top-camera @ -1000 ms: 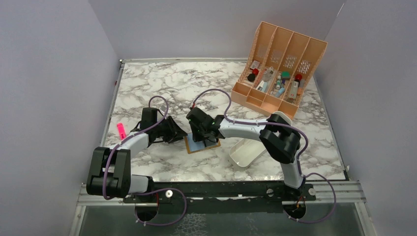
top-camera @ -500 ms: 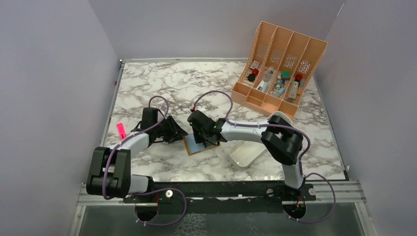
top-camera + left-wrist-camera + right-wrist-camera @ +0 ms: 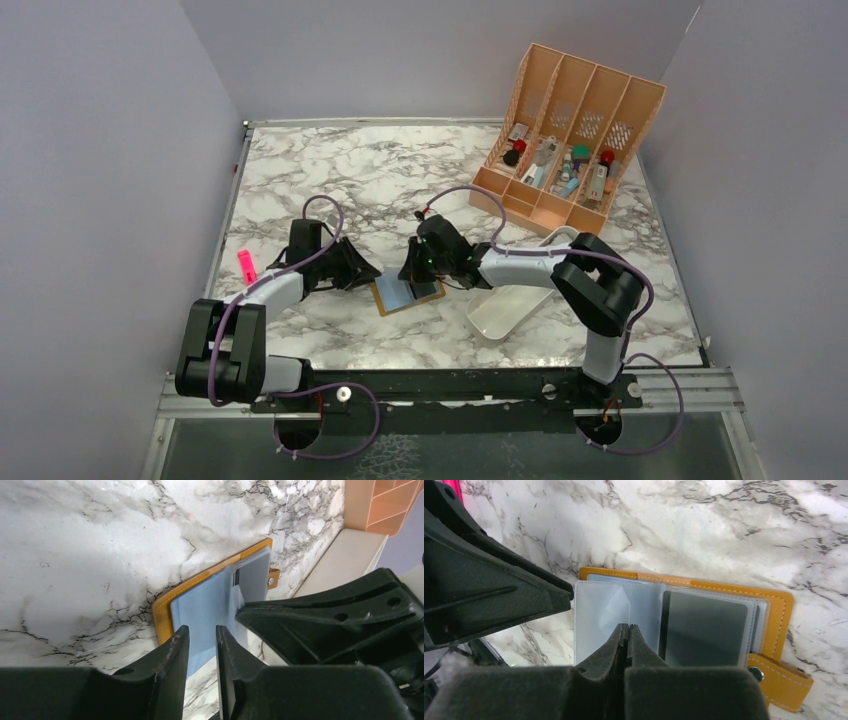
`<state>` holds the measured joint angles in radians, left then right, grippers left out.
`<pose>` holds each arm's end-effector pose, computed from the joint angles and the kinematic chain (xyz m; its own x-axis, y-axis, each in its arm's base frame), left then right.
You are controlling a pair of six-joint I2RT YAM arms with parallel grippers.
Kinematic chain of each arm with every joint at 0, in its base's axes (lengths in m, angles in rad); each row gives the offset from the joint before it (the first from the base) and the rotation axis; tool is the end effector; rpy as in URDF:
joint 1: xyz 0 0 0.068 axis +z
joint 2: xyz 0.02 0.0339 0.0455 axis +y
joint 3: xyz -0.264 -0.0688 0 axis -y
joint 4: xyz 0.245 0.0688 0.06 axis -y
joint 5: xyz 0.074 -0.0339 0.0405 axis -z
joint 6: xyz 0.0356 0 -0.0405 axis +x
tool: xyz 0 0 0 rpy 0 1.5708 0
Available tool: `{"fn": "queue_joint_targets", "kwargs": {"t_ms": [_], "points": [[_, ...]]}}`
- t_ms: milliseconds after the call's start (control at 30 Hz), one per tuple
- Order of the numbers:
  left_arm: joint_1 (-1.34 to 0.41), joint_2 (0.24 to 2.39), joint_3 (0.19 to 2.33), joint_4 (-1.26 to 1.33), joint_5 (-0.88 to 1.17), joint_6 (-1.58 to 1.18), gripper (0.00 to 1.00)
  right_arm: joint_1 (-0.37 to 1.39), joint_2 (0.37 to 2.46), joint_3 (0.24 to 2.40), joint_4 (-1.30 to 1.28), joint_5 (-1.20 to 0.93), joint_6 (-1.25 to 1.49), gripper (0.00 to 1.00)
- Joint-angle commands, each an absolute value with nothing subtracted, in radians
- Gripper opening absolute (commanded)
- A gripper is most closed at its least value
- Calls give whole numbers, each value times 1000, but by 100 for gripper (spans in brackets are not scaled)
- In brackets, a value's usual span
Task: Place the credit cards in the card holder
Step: Turn over the card slot in the card holder.
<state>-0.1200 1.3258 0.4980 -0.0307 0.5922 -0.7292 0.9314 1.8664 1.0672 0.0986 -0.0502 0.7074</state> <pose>0.2295 -0.0477 0.1514 -0.8678 -0.4522 -0.2059 -0.1565 0.6421 -0.7505 0.2340 0.3176 0.1616 -0.8281 -0.0259 -0.5600 -0.3765 0.7658 0.5214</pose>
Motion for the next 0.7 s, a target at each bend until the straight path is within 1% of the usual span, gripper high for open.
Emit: {"fn": "queue_joint_targets", "kwargs": {"t_ms": [0, 67, 133, 667], "points": [[-130, 1322, 481, -10, 559, -726, 24, 913, 1839, 1039, 204, -134, 757, 1], [-135, 1327, 483, -10, 554, -726, 19, 907, 1841, 1033, 211, -145, 767, 1], [-143, 1332, 488, -9, 550, -728, 17, 904, 1841, 1025, 228, -156, 773, 1], [-260, 1403, 536, 78, 565, -793, 16, 898, 1854, 1033, 184, -142, 763, 1]]}}
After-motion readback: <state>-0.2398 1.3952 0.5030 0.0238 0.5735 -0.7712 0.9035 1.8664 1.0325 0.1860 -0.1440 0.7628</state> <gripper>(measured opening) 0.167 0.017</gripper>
